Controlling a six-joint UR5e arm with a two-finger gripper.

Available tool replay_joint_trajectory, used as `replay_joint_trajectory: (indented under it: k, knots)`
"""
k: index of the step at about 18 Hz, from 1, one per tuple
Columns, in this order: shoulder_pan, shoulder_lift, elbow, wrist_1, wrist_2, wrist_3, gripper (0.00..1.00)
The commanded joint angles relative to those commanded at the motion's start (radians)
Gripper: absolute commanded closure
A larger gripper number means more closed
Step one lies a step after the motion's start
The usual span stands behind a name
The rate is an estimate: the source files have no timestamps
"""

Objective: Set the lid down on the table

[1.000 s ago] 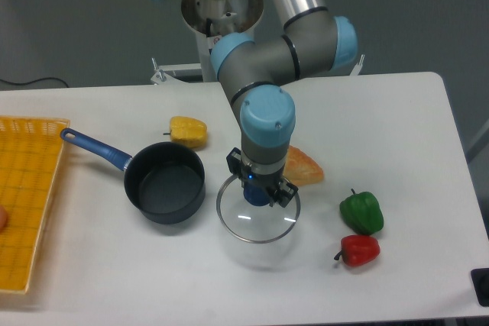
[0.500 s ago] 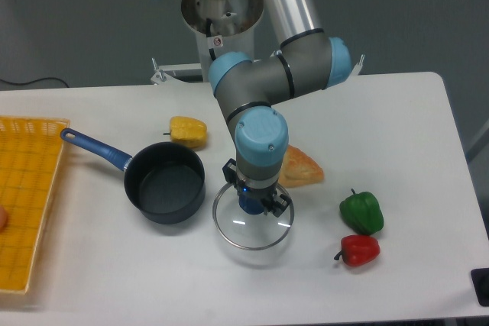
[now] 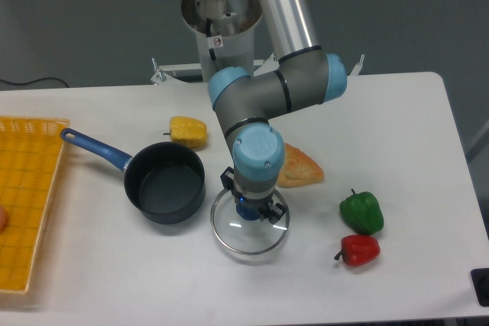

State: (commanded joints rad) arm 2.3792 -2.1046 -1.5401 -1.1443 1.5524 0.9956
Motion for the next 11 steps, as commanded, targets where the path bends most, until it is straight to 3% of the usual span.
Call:
replay_joint_trajectory:
  k: [11]
  knots:
    - [-0.006,-0.014,-0.002,-0.002,0.008,-0.002,0.53]
